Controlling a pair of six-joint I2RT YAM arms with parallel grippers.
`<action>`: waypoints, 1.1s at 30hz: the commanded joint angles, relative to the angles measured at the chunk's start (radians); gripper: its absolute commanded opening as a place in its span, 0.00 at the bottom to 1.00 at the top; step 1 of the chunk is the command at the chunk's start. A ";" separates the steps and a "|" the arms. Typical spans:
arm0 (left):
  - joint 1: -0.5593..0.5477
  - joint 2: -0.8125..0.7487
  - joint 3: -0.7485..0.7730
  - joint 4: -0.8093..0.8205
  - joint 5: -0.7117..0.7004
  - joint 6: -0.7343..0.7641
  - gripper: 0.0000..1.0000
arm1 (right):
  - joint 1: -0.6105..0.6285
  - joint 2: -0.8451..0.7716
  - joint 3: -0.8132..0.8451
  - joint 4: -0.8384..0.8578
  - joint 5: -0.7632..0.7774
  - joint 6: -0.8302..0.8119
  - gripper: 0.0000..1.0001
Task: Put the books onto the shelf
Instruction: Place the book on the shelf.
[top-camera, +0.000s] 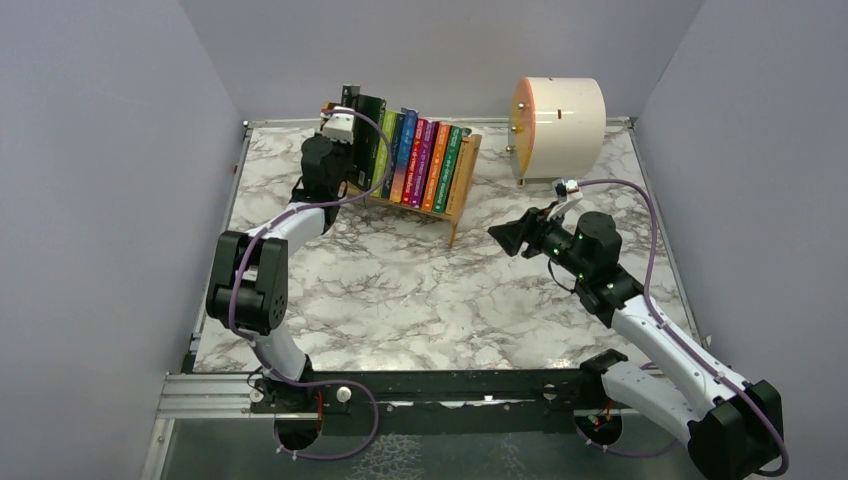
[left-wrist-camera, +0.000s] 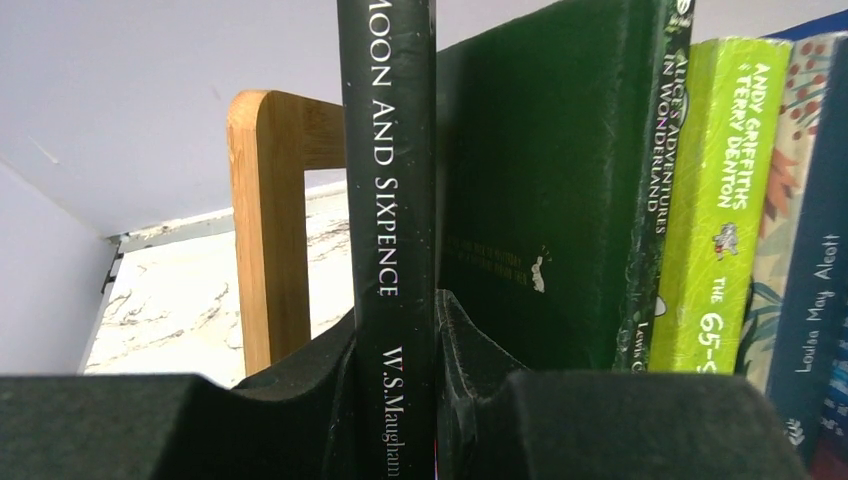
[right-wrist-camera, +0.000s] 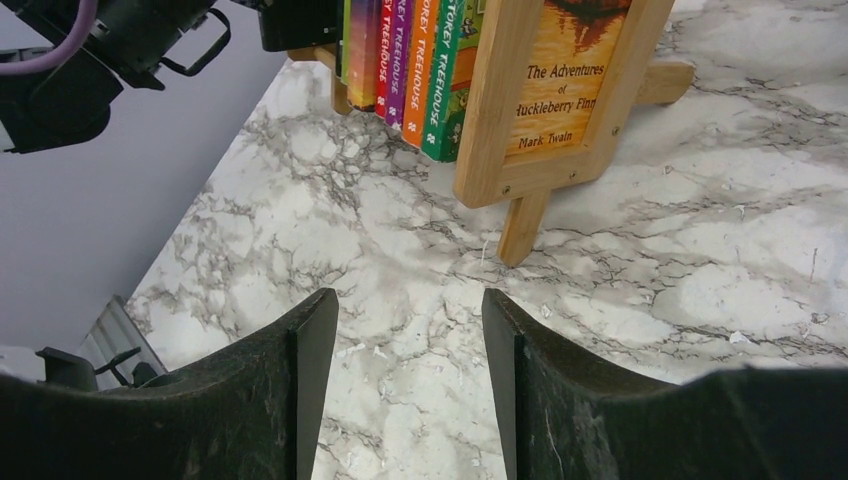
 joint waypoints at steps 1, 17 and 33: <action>0.003 0.025 0.020 0.190 -0.028 0.010 0.00 | -0.006 -0.008 -0.004 -0.008 0.014 0.016 0.54; -0.058 0.150 0.054 0.275 -0.093 -0.018 0.00 | -0.006 -0.052 -0.037 -0.030 0.014 0.030 0.53; -0.114 0.201 0.094 0.296 -0.117 -0.032 0.00 | -0.006 -0.069 -0.052 -0.031 0.008 0.033 0.53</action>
